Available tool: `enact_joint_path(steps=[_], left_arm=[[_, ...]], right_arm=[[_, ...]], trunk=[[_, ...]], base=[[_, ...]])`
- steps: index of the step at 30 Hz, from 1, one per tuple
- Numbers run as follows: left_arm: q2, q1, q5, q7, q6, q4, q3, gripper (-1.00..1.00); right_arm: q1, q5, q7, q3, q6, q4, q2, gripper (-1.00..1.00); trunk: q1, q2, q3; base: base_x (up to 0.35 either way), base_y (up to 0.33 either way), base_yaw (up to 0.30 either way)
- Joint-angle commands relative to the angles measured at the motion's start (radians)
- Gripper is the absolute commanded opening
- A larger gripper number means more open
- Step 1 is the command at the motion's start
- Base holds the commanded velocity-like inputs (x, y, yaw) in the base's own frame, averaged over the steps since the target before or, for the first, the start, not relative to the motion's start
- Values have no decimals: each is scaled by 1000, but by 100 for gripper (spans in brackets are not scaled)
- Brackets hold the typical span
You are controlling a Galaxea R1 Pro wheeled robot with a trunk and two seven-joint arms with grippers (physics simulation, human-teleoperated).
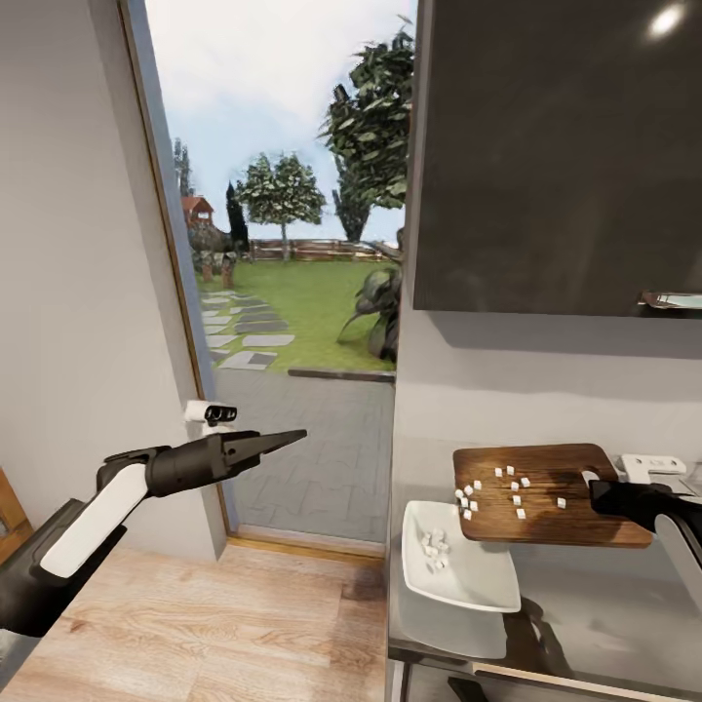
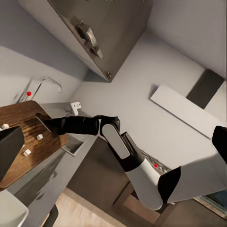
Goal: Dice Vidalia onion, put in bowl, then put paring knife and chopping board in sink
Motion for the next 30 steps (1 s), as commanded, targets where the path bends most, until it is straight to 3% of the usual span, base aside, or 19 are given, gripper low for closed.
enact_joint_path(steps=[1,17,22,30], left_arm=[[-13,-1,7,6,6,0,-2,100],[-18,-1,8,11,6,0,-3,100],[-19,-1,8,12,6,0,-3,100],[-19,-1,8,12,6,-1,-3,100]], right_arm=[[-1,-13,-7,-4,4,-1,-9,-100],[-1,-11,-7,-4,5,0,-15,-100],[-1,40,-21,3,31,-1,-8,-100],[-1,84,-76,7,52,-1,-1,-100]], trunk=[[0,-1,0],[0,-1,0],[0,-1,0],[0,-1,0]], base=[[0,-27,0],[0,-71,0],[0,0,0],[0,0,0]])
